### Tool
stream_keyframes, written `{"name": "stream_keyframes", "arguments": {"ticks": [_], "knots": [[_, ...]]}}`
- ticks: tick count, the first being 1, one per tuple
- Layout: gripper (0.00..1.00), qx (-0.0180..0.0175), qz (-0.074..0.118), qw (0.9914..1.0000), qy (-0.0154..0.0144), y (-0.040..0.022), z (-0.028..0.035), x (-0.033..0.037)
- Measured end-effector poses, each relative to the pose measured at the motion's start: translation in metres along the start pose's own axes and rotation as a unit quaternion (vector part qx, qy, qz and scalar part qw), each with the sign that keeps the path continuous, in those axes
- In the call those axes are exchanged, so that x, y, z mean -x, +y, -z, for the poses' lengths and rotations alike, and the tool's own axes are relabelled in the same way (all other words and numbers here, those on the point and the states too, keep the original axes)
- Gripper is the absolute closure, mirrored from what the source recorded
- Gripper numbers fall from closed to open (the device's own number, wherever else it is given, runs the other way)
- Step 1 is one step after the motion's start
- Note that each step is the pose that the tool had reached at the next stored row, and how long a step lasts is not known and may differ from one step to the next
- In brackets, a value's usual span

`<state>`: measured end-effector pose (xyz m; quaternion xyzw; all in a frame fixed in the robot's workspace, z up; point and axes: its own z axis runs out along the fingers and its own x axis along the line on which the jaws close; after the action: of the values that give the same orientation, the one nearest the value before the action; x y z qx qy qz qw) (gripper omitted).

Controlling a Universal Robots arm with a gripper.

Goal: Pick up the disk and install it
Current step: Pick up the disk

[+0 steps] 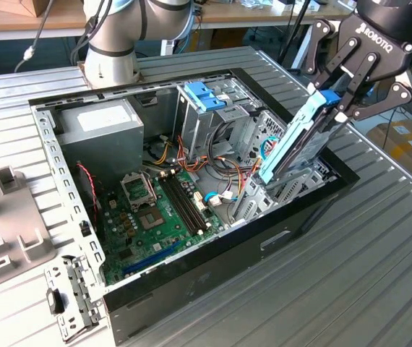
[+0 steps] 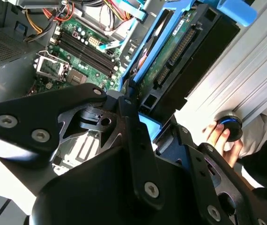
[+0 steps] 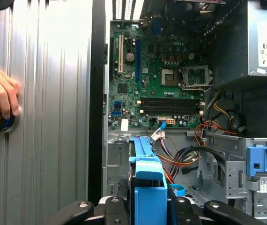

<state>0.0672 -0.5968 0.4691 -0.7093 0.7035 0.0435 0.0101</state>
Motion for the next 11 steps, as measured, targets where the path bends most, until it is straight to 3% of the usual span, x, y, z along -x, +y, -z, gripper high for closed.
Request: {"name": "stream_keyframes", "arguments": {"ticks": [3, 8, 11], "knots": [[0.63, 0.0, 0.0, 1.0, 0.0, -0.0036, 0.0, -0.0003], [0.63, 0.0, 0.0, 1.0, -0.0003, -0.0151, 0.0006, -0.001], [0.63, 0.0005, 0.0, 1.0, -0.003, -0.0223, 0.0046, -0.0008]]}}
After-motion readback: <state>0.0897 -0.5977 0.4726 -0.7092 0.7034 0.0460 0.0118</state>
